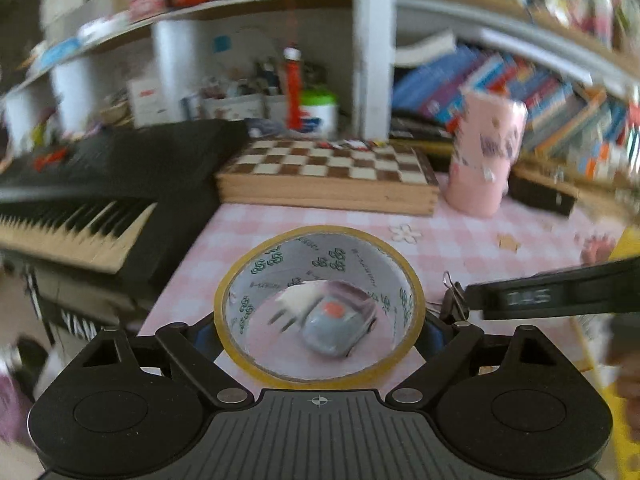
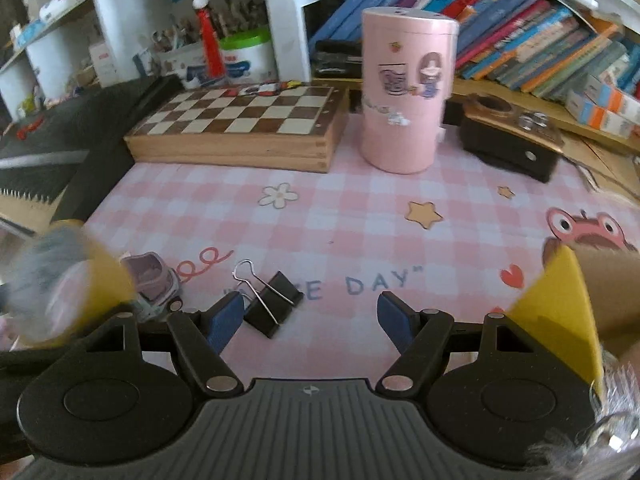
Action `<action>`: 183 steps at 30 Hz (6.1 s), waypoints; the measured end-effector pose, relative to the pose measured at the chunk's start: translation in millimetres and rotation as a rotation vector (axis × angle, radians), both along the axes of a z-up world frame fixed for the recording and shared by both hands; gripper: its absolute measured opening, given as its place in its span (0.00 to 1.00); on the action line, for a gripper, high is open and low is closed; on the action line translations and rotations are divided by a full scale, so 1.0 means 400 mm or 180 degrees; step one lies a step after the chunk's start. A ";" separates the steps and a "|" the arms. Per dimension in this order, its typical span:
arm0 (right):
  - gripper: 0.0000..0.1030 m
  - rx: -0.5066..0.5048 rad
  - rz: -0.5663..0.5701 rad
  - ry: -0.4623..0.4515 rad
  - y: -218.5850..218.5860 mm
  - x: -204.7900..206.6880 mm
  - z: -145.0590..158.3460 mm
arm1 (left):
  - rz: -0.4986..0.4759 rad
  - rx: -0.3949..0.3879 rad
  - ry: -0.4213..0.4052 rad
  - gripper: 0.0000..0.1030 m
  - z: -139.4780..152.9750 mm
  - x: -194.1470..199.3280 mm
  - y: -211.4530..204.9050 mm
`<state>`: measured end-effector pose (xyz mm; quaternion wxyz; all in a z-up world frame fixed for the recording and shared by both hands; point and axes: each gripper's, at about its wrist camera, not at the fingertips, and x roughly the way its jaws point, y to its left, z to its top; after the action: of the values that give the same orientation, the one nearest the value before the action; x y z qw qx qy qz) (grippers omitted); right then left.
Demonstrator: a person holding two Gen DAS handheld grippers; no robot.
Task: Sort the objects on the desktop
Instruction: 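Grasp the yellow tape roll with the left tool while the right tool grasps the black binder clip, then lift the tape roll and binder clip and carry them toward the yellow box, then lower the tape roll and binder clip into the yellow box and open both tools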
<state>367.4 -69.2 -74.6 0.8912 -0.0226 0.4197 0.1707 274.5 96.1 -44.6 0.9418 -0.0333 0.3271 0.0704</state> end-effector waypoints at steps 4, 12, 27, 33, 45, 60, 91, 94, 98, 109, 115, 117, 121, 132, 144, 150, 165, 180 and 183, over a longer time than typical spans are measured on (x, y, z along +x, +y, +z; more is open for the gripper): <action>0.69 -0.0101 0.0286 0.0094 0.047 0.032 -0.037 | 0.0036 -0.0341 -0.0235 0.89 0.042 -0.100 0.053; 0.70 -0.0778 0.1326 0.0170 0.105 0.087 -0.069 | 0.0228 -0.0446 -0.0384 0.90 0.080 -0.184 0.091; 0.40 -0.0585 0.1812 0.0161 0.102 0.069 -0.022 | 0.0421 -0.0639 -0.0596 0.90 0.107 -0.217 0.128; 0.40 -0.0173 0.1323 0.0038 0.052 -0.019 0.050 | 0.0282 -0.0580 -0.0533 0.90 0.119 -0.221 0.112; 0.40 0.0030 0.0684 -0.0330 -0.016 -0.279 0.185 | -0.0033 -0.0537 -0.0252 0.90 0.151 -0.281 0.115; 0.40 0.0137 0.0276 -0.0254 -0.005 -0.554 0.191 | -0.0533 -0.0503 -0.0210 0.90 0.158 -0.456 0.106; 0.40 0.0012 -0.0798 0.0015 -0.139 -0.904 0.138 | -0.1630 -0.0552 0.0047 0.90 0.121 -0.611 -0.016; 0.40 0.0003 -0.0930 0.0027 -0.171 -0.913 0.135 | -0.1740 -0.0533 0.0071 0.90 0.115 -0.598 -0.048; 0.40 0.0010 -0.1115 0.0052 -0.219 -0.923 0.131 | -0.1886 -0.0541 0.0131 0.90 0.108 -0.576 -0.090; 0.40 0.0039 -0.1336 0.0084 -0.348 -0.909 0.123 | -0.2163 -0.0492 0.0193 0.90 0.099 -0.532 -0.236; 0.40 0.0066 -0.1333 0.0129 -0.448 -0.866 0.119 | -0.2129 -0.0449 0.0251 0.90 0.098 -0.498 -0.324; 0.40 0.0078 -0.1314 0.0153 -0.477 -0.849 0.116 | -0.2102 -0.0438 0.0277 0.90 0.096 -0.489 -0.350; 0.40 0.0096 -0.1247 0.0181 -0.536 -0.816 0.112 | -0.2020 -0.0424 0.0308 0.90 0.096 -0.473 -0.404; 0.40 0.0242 -0.1102 0.0091 -0.695 -0.741 0.139 | -0.1878 -0.0419 0.0082 0.90 0.153 -0.431 -0.542; 0.40 0.0477 -0.0746 -0.0291 -0.810 -0.610 0.238 | -0.1662 -0.0161 -0.0318 0.90 0.210 -0.314 -0.677; 0.40 0.0168 -0.0372 -0.0608 -0.810 -0.491 0.258 | -0.1557 -0.0009 -0.0291 0.90 0.192 -0.195 -0.719; 0.40 -0.1159 0.1173 -0.0118 -0.701 -0.218 0.100 | -0.1472 0.0147 0.0814 0.90 0.036 0.009 -0.780; 0.52 -0.1461 0.1430 -0.0033 -0.683 -0.201 0.075 | -0.1577 0.0277 0.0893 0.90 0.038 0.008 -0.789; 0.54 -0.1271 0.1297 -0.0096 -0.701 -0.226 0.110 | -0.1588 0.0080 0.0792 0.91 0.060 -0.011 -0.767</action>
<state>277.0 -349.7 -30.6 0.8225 -0.2841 0.4186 0.2598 270.1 -210.6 -20.6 0.8830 0.0689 0.4373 -0.1561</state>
